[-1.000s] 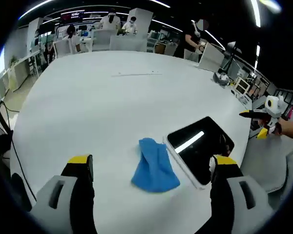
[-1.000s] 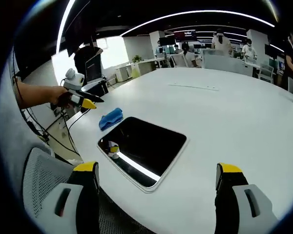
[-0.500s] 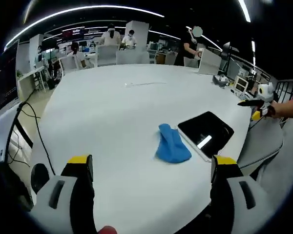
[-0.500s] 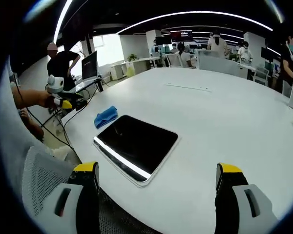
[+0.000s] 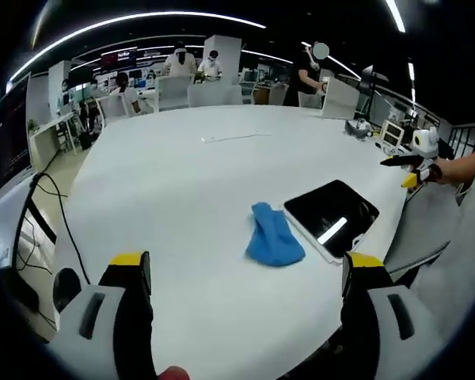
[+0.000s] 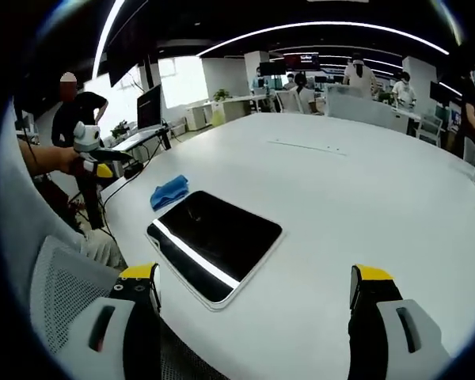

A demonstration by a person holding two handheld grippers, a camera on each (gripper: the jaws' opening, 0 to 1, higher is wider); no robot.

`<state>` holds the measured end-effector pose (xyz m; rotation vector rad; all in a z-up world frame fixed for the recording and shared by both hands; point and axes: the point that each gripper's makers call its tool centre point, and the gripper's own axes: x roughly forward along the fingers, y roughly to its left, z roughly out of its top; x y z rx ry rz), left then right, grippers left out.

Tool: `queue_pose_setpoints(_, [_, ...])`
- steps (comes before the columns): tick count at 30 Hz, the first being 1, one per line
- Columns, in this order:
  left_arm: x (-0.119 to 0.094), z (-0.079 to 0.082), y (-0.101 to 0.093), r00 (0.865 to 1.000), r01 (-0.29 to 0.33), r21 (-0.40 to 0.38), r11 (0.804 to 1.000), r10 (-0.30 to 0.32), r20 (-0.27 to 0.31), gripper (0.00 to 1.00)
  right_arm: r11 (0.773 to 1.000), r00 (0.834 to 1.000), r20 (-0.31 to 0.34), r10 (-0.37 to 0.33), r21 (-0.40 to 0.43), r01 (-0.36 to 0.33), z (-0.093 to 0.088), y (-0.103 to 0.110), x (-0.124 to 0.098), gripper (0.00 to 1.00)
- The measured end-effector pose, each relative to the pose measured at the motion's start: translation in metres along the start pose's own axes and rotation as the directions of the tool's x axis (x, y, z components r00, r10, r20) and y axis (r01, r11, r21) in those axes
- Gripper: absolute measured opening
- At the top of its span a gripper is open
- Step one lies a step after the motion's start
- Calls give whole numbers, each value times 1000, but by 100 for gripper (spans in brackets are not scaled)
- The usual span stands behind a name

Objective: Wipe the mirror surface with the cleaning cloth until all visible marks leave the cleaned area.

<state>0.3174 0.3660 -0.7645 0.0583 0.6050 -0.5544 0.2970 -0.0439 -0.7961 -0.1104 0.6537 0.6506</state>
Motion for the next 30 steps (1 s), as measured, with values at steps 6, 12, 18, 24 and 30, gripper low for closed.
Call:
queue_pose_setpoints(6, [-2,0,-1,1000,24,0,1000,-24,-2,99,1000,1000,-21,-21,-21,21,-5,-3,-6,99])
queue_pose_setpoints(12, [-5,-5,5,1000,7,-6,1000,-7,-19,99,1000,1000,-16,-22,0,22,-9,-7,-10,99])
queue_pose_setpoints(18, [-4,3,1,1000,15,1,1000,-15,-10,99,999,999,-17,-34,28,35,-15,-10,-11,99])
queue_pose_setpoints(24, [-6,1,1,1000,16,24,1000,-15,-20,99,999,999,-11,-32,21,32,-15,-7,-11,99])
queue_pose_setpoints(30, [-7,-5,-3,999,17,36,999,-16,-34,99,999,999,-16,-32,8,32,-17,-4,-14,99])
